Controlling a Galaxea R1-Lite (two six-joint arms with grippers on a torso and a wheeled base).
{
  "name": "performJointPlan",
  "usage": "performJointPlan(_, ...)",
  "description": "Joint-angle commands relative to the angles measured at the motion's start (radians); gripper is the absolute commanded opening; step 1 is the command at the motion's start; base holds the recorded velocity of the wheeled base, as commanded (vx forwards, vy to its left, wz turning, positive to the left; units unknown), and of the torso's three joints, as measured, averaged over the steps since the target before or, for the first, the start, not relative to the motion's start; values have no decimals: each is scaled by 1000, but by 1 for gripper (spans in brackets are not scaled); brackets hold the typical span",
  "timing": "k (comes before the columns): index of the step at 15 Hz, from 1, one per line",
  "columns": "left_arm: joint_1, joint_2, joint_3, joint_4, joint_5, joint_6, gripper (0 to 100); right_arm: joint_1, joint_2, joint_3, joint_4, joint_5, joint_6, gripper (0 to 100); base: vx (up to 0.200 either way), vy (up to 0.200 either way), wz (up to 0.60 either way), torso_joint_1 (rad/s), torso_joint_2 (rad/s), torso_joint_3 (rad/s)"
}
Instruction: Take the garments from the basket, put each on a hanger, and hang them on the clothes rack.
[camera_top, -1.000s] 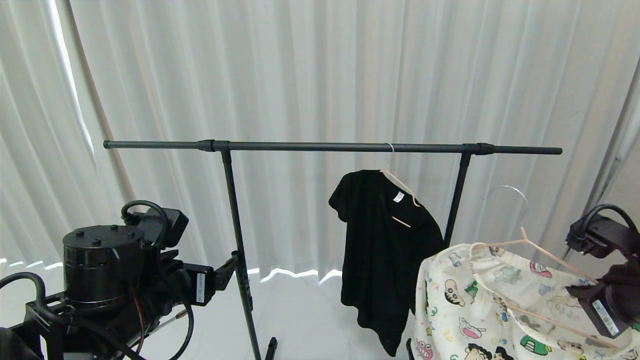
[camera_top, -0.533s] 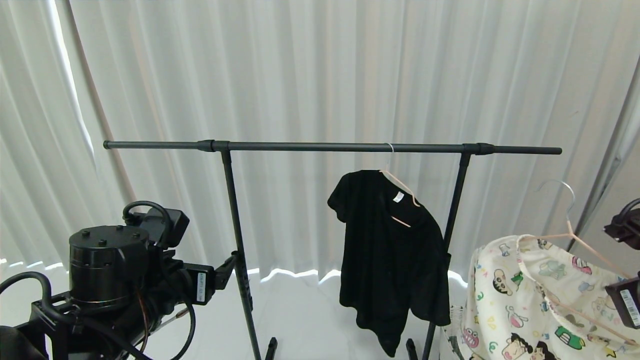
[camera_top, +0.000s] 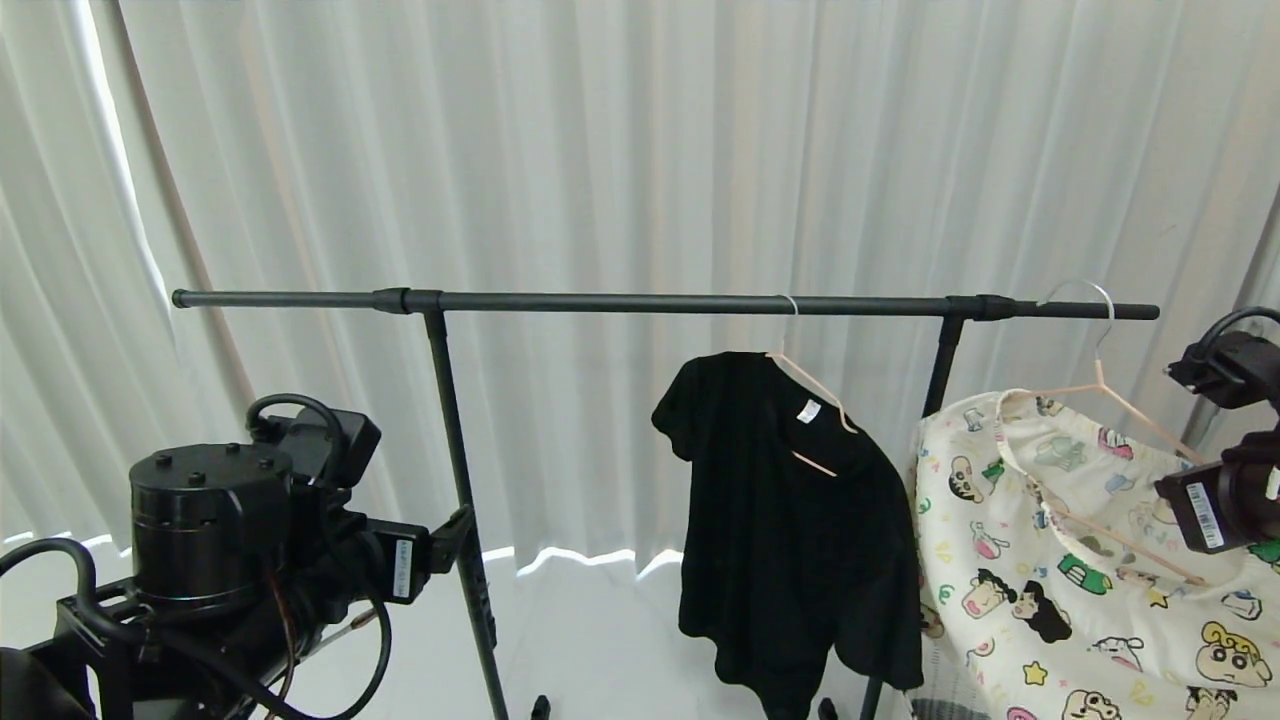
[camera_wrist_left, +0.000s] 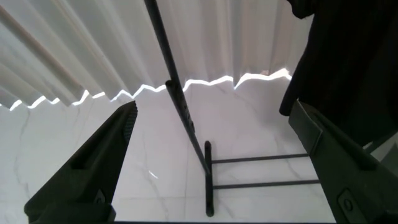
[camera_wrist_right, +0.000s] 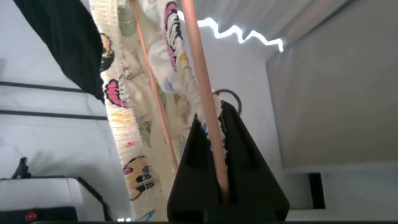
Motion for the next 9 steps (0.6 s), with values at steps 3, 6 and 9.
performJointPlan(3,-1,-7,0,-1,0,0,100,32,30,-23,-4,0,-2,0,200,0,0,2,5,2)
performJointPlan(6,-1,-5,0,-1,0,0,100,50,62,-53,-4,0,-2,0,200,0,0,4,4,9)
performJointPlan(9,-1,-4,1,-1,0,0,100,56,104,-70,-8,-1,0,0,67,0,0,1,2,1)
